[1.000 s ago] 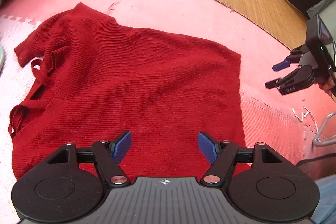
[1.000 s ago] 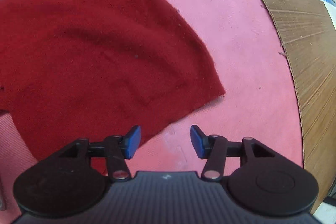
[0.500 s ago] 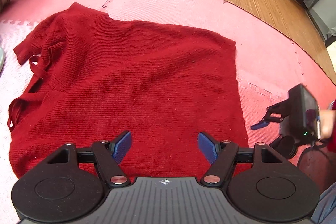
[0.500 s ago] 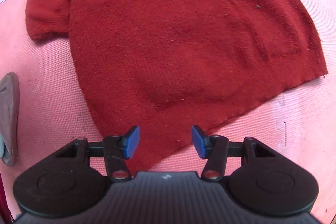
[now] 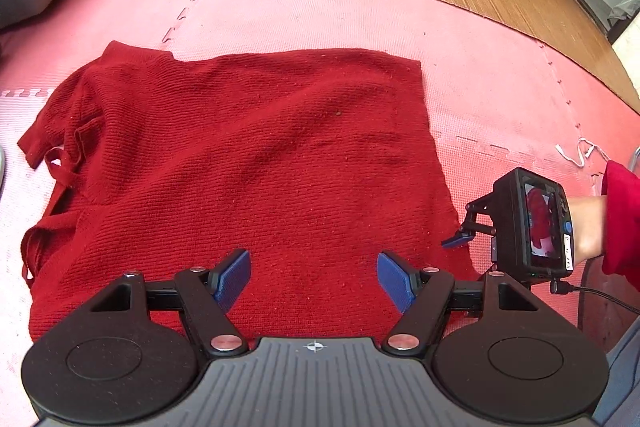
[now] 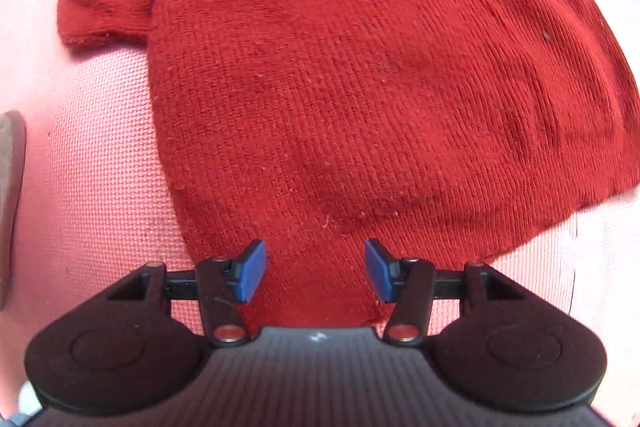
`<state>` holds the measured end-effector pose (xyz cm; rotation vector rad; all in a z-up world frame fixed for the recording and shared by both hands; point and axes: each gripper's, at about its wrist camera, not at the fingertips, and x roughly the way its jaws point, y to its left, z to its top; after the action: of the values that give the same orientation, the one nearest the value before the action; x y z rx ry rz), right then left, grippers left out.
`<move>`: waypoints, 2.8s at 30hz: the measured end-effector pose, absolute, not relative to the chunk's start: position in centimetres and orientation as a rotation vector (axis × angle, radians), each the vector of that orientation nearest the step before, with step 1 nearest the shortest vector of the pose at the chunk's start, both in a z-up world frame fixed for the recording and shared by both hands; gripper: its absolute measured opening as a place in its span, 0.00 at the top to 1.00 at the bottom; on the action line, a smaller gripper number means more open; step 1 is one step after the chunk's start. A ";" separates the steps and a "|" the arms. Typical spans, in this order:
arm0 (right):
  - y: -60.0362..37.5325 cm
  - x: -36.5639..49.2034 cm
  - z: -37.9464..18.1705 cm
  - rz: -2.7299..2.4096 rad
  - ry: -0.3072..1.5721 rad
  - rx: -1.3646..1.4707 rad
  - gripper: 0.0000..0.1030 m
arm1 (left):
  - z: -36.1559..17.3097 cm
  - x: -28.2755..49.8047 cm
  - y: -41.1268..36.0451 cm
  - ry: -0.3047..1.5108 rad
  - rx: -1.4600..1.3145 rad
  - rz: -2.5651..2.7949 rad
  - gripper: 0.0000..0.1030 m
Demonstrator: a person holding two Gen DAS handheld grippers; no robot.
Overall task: Fold clothes
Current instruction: 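Open the right gripper and move it toward the sweater hem, then grasp the sweater hem with the right gripper and pull it straight, then open the right gripper, releasing the hem, and raise it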
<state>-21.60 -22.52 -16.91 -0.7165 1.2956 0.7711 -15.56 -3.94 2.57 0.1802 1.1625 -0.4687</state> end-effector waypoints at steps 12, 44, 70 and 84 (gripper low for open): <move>-20.0 -22.8 -17.6 0.819 1.243 -0.827 0.47 | 1.1 -15.2 -3.8 1.199 0.223 -0.482 0.30; -18.5 -22.5 -17.5 0.951 1.410 -0.853 0.94 | 1.1 -14.8 -1.4 1.211 0.198 -0.424 0.30; -12.6 -26.3 -17.7 1.009 1.215 -0.877 0.92 | 0.4 -13.4 0.5 1.224 0.162 -0.387 0.30; -12.6 -26.2 -16.7 1.001 1.297 -0.851 0.53 | 0.6 -12.9 2.5 1.222 0.142 -0.329 0.30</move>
<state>-26.19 -12.62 -16.69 -0.8512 1.2974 1.0008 -12.92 2.53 0.63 0.1422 1.2223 -0.3287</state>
